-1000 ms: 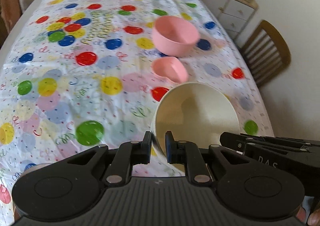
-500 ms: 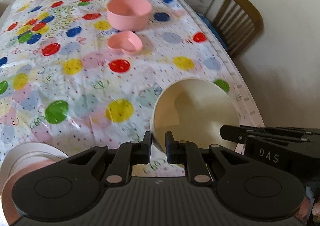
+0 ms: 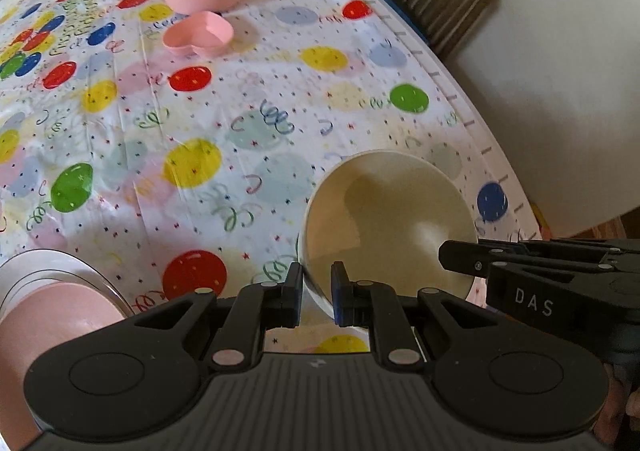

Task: Organize plates and bowls
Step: 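Lift the cream bowl and carry it toward the plate stack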

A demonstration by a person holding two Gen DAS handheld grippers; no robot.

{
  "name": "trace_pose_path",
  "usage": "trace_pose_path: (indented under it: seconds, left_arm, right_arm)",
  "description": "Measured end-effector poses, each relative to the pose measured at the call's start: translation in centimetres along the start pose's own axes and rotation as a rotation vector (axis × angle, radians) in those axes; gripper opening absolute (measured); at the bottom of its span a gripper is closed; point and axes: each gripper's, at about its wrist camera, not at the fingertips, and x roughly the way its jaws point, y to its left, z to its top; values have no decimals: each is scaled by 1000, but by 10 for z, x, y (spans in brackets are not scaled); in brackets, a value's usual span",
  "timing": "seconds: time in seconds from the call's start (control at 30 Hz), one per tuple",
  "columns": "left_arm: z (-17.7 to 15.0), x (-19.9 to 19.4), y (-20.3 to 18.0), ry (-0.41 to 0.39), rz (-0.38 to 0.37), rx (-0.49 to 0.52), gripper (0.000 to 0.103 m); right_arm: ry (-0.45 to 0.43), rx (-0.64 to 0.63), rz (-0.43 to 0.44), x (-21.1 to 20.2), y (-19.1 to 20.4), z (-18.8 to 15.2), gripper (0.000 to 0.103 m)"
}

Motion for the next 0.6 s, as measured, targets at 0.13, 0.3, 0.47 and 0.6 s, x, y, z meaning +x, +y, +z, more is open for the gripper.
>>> trace_pose_path:
  seconds: [0.13,0.3,0.47,0.6]
  left_arm:
    - [-5,4,-1,24,3,8,14]
    - [-9,9,1,50,4,3,14]
    - [-12,13,4,68,-1,-5,14]
    - [-12,14,4,68,-4,-3,14]
  right_arm:
    - [22,8,1,6,-2,-9,10]
    - [34,3,1,9,-1,-14,10]
    - [48,2,-2,13,-1,-17,10]
    - [49,2,-5,14,0,-16,10]
